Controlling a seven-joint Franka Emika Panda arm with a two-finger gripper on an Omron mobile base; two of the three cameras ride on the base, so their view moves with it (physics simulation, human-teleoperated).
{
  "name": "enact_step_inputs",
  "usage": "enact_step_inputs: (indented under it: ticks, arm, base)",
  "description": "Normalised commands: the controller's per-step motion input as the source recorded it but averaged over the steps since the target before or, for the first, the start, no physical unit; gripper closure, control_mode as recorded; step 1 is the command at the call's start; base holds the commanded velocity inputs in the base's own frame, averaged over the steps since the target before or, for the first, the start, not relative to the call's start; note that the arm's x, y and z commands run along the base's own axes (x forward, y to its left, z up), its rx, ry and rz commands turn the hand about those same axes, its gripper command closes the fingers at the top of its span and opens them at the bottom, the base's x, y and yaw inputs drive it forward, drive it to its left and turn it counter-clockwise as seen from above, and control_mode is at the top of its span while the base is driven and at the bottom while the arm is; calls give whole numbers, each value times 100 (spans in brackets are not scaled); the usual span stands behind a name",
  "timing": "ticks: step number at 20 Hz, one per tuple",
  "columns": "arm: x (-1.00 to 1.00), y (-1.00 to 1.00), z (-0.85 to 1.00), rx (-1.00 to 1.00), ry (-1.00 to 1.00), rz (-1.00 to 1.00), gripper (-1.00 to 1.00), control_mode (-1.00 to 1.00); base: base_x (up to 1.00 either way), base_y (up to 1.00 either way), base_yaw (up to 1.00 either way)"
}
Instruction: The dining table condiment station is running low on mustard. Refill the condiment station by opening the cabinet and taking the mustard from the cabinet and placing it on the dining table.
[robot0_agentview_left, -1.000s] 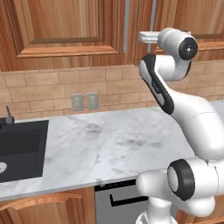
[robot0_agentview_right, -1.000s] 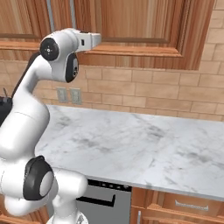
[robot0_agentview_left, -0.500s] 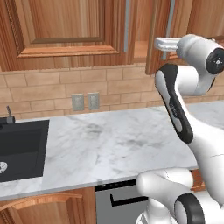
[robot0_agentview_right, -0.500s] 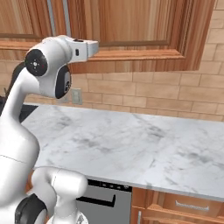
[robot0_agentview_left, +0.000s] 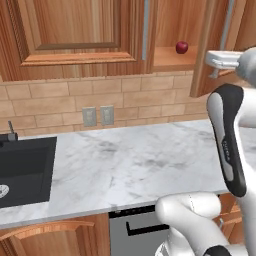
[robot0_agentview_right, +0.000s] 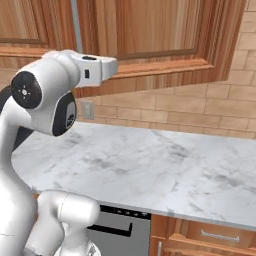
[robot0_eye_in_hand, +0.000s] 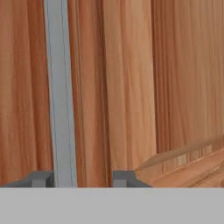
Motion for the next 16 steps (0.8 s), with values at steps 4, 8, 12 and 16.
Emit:
enact_step_inputs:
  ticks: [4,8,12,16]
  arm:
    - [-100,-67,0,0,4,-3,-100,-100]
    - [-100,-13,0,0,0,-5,-100,-100]
    - [-98,39,29,-11,-9,-8,-100,-100]
    - [-78,57,21,-18,-6,-9,-100,-100]
  base:
    - [0,0,0]
    - [0,0,0]
    - [0,0,0]
    - [0,0,0]
